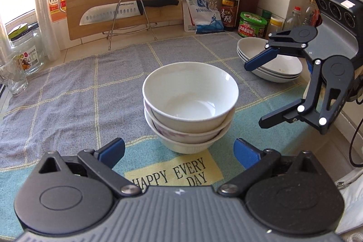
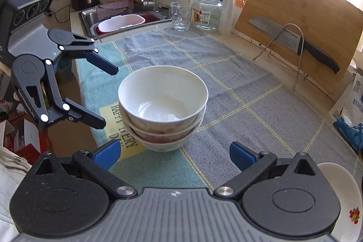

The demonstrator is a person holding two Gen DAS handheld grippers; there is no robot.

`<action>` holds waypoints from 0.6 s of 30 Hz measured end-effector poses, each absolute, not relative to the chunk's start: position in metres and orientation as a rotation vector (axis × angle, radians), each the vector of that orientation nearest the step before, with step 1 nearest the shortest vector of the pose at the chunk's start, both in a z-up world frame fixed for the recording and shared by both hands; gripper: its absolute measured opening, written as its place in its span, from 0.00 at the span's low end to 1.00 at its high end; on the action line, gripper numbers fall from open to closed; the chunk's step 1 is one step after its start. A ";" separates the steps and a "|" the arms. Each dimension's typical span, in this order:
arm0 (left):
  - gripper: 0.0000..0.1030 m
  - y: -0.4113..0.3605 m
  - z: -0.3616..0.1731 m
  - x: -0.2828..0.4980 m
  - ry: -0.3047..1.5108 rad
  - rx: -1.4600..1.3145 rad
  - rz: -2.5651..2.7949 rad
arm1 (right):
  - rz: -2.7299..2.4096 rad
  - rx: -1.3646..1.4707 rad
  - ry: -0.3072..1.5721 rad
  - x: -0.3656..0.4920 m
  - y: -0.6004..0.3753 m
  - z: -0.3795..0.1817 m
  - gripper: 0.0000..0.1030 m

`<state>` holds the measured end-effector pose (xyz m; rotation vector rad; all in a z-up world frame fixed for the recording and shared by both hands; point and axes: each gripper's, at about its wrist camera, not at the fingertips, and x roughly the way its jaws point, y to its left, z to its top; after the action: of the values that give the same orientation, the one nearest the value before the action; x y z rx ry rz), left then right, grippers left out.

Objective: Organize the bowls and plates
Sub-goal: 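Grip the three-bowl stack from opposite sides with the left gripper while the right gripper grips it too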

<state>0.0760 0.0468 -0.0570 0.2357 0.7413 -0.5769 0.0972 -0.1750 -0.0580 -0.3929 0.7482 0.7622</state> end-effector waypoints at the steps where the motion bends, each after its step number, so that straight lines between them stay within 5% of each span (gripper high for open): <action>1: 0.98 0.045 -0.059 0.075 0.749 0.252 -0.570 | 0.764 -0.395 0.766 0.100 -0.176 -0.064 1.00; 18: 0.98 0.042 -0.085 0.113 0.817 0.348 -0.710 | 0.740 -0.432 0.919 0.107 -0.164 -0.119 1.00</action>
<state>0.1133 0.0418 -0.0851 0.3481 0.8175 -0.7101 0.1071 -0.1636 -0.1190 -0.4317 0.9191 0.7398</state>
